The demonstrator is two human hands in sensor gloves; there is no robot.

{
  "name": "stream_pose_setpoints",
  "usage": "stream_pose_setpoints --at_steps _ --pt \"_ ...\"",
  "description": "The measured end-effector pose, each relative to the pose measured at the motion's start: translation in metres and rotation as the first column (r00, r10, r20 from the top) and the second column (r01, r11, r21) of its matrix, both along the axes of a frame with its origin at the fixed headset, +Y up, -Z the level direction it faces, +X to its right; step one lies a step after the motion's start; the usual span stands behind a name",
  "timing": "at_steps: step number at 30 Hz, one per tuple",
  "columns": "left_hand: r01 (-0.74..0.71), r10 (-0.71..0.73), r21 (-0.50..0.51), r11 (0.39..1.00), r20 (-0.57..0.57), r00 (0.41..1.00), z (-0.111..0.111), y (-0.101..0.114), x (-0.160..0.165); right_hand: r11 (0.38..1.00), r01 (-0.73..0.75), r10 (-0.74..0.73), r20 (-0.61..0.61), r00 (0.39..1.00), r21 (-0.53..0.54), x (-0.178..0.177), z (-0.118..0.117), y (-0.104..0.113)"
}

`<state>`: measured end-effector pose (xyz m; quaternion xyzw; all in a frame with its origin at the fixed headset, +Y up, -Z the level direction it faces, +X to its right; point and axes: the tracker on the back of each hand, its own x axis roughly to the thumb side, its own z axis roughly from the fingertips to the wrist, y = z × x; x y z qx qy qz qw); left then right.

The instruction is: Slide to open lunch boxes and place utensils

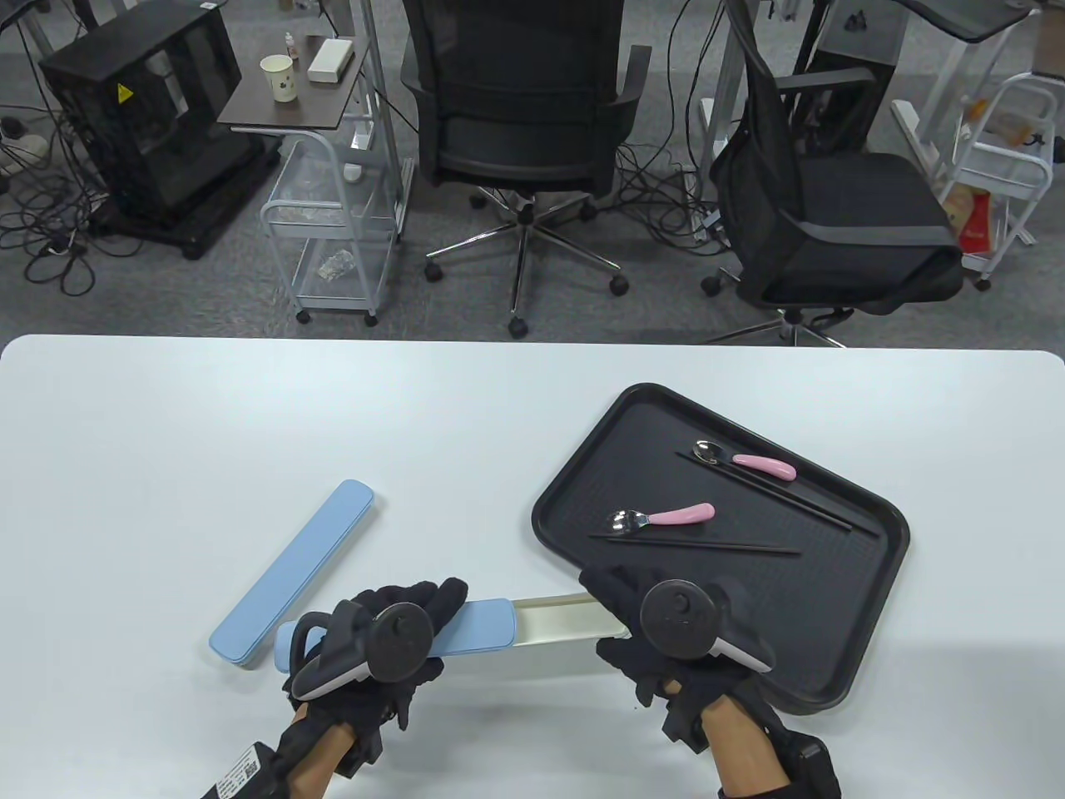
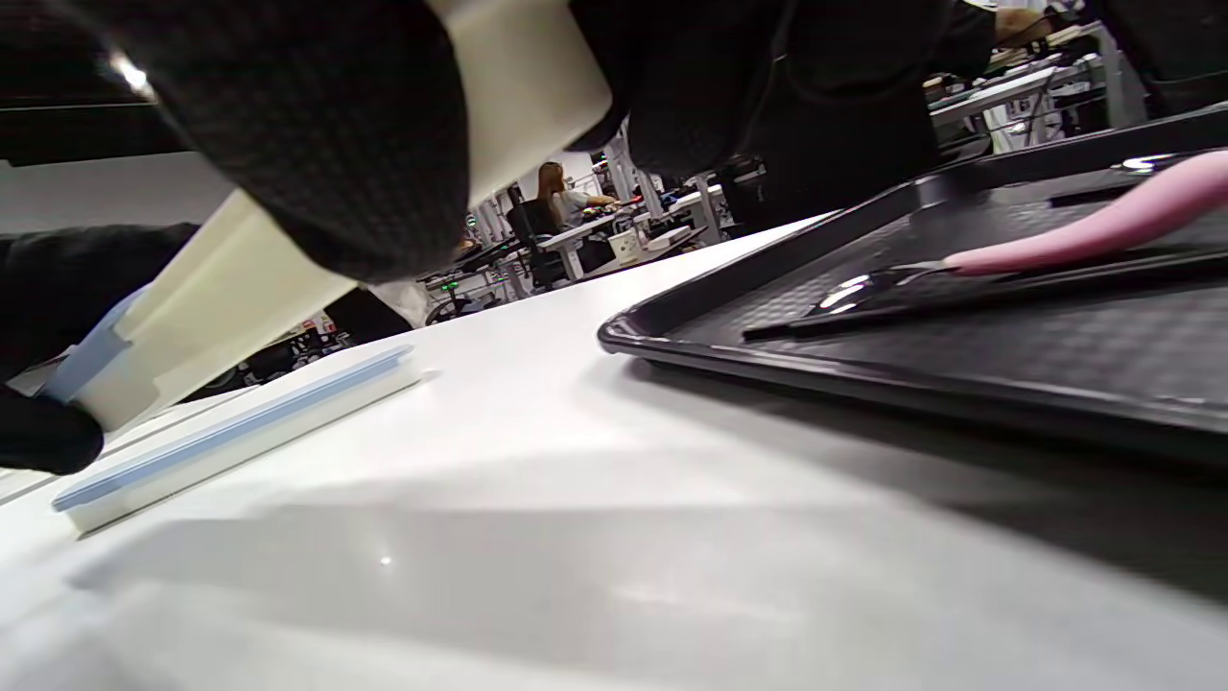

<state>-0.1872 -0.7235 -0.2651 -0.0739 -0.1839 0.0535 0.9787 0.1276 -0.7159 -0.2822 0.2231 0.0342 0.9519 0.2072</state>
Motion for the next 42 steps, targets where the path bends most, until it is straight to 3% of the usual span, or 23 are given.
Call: stream_pose_setpoints --at_steps 8,15,23,30,36,42 --pt "0.023 -0.026 -0.052 0.998 -0.061 0.998 -0.012 -0.011 -0.015 1.000 -0.023 0.021 0.088 0.996 0.019 0.020 -0.004 -0.001" --pt "0.012 -0.014 -0.040 0.999 -0.058 0.998 -0.010 -0.008 -0.015 1.000 0.011 -0.012 0.085 0.996 0.006 0.022 -0.005 -0.002" --pt "-0.028 0.020 -0.063 0.998 -0.118 0.993 -0.016 -0.009 -0.029 0.990 -0.063 0.021 0.312 0.950 0.125 0.050 0.000 0.013" --pt "-0.067 0.057 -0.062 0.996 -0.140 0.988 -0.021 -0.008 -0.038 0.984 -0.117 0.046 0.444 0.895 0.135 0.069 -0.003 0.019" --pt "-0.081 0.073 -0.056 0.995 -0.129 0.989 -0.021 -0.006 -0.038 0.974 -0.224 0.184 0.518 0.836 0.016 0.080 -0.033 0.017" --pt "-0.083 0.078 -0.050 0.995 -0.106 0.991 -0.020 -0.005 -0.035 0.927 -0.341 0.370 0.541 0.755 -0.158 0.094 -0.068 -0.006"
